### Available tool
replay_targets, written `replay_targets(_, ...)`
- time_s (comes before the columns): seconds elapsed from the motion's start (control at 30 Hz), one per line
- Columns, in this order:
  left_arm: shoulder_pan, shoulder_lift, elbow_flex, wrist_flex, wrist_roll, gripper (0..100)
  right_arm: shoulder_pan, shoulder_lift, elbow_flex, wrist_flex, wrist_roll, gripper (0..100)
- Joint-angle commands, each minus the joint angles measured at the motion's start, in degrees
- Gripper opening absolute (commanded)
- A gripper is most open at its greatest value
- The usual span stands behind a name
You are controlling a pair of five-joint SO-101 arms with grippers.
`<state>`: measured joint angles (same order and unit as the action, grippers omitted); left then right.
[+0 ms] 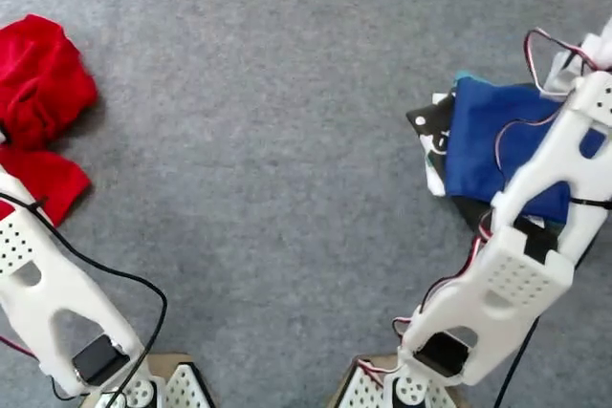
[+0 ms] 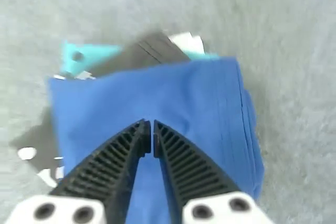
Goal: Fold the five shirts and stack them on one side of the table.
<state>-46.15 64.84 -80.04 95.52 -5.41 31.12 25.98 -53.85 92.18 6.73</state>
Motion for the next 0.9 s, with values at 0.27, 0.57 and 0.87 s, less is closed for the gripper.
replay_targets(0.27, 3.91, 9.41, -11.3, 5.45, -3.16, 3, -9.58, -5.58, -15.52, 7.74, -0.35, 1.7)
replay_targets(0.57, 5.85, -1.85, -5.76, 5.63, -3.69, 3, -13.8, -5.49, -16.92, 8.35, -0.35, 1.5)
replay_targets(0.87, 15.52, -29.63, 36.7, 5.1, -4.84, 3, -16.7, -5.23, -16.75, 8.35, -0.44, 1.5)
